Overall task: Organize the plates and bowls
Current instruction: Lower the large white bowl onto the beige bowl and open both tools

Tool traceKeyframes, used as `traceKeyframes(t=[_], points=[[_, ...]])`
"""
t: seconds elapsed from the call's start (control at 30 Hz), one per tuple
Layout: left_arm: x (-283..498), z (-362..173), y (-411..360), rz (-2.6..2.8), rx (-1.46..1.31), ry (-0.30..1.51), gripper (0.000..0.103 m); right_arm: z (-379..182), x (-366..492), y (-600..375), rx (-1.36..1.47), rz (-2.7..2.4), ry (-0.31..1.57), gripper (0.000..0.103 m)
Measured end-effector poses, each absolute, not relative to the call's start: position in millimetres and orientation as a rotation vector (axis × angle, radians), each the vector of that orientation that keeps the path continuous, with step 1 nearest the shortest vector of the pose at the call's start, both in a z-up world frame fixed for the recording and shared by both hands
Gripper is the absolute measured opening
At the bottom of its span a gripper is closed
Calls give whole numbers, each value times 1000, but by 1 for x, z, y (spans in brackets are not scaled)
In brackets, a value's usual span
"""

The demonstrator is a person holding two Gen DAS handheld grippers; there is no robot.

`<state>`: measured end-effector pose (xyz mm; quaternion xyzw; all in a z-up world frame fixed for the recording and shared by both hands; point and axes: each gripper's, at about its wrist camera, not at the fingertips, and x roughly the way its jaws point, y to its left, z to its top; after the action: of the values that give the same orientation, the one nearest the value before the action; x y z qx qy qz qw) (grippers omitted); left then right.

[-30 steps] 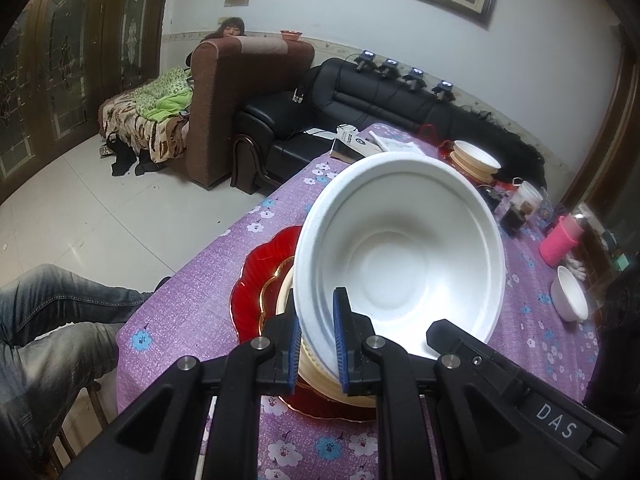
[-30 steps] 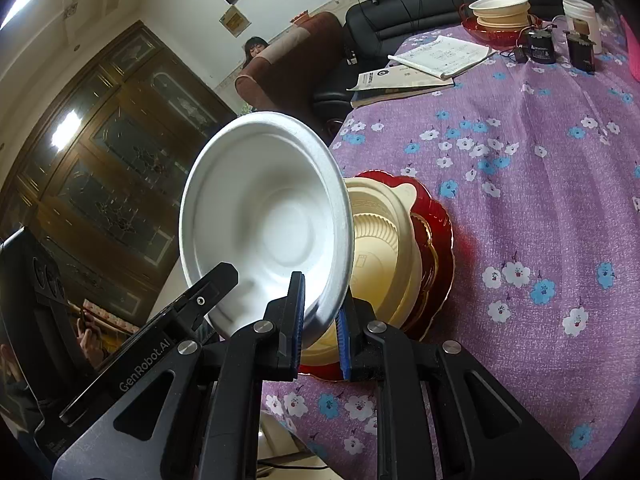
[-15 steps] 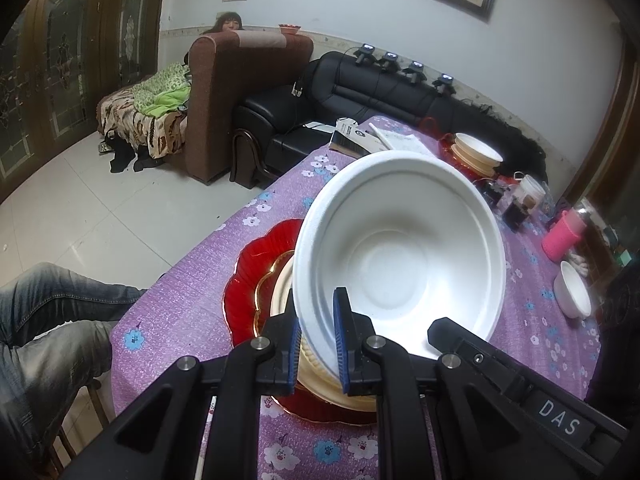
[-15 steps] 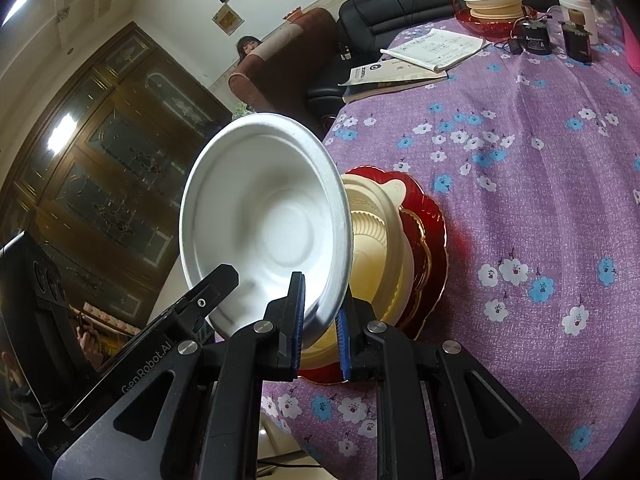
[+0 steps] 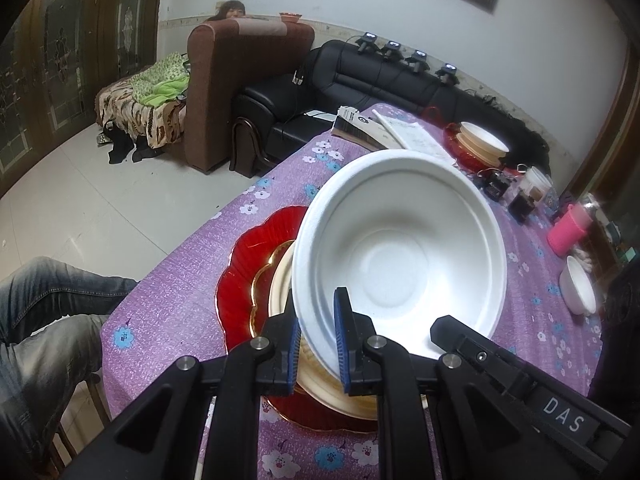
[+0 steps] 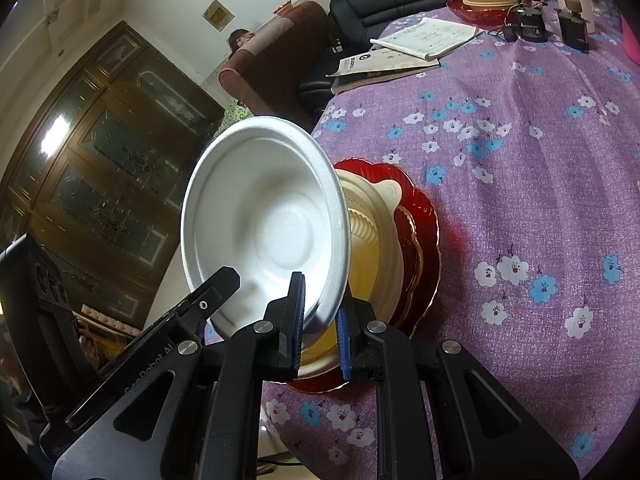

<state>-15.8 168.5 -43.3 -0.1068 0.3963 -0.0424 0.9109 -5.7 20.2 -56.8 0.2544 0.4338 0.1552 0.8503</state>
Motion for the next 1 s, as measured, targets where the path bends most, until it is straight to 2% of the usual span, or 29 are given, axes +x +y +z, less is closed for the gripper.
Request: traceKeyframes(t=[0.4, 0.63, 1.0], points=[[-14, -43, 167, -10, -151, 814, 17, -53, -6, 5, 552, 290, 880, 14], [-20, -38, 166, 51, -76, 779, 30, -53, -6, -1, 566, 291, 871, 14], [-25, -21, 161, 73, -68, 734, 31, -42, -12, -23, 608, 276, 825, 14]])
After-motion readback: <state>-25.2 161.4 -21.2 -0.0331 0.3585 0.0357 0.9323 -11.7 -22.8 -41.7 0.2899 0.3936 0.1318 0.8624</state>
